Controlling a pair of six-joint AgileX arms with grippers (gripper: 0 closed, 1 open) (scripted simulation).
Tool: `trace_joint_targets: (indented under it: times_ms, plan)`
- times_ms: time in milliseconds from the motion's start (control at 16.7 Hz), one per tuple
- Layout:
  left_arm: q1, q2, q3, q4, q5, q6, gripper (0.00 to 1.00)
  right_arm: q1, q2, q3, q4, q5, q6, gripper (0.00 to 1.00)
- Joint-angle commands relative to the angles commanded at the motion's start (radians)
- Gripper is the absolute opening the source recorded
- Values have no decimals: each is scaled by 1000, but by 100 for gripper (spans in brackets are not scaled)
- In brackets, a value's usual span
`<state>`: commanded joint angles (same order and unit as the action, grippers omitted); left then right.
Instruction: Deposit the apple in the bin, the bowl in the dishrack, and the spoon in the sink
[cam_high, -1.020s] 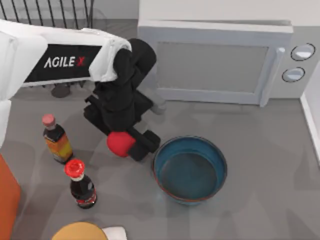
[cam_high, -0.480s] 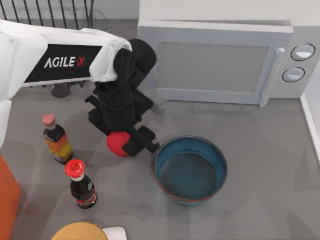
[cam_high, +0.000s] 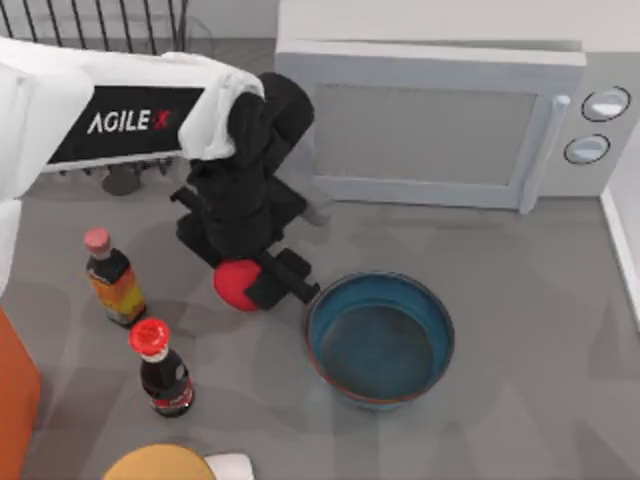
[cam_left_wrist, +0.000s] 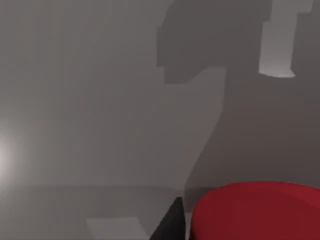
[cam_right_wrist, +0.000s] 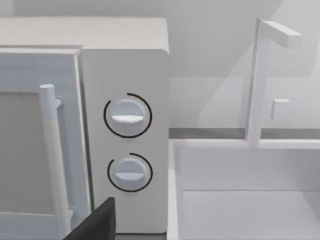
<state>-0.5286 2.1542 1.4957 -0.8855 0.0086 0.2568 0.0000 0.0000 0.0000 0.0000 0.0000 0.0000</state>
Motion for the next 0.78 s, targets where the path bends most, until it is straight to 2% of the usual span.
trace_joint_targets:
  times_ms: [480,780]
  plan:
    - [-1,-86,217,-311,-1,-4,0,0,0,0,0,0,0,100]
    - [0,-94,236,-335,-1,-3,0,0,0,0,0,0,0,100]
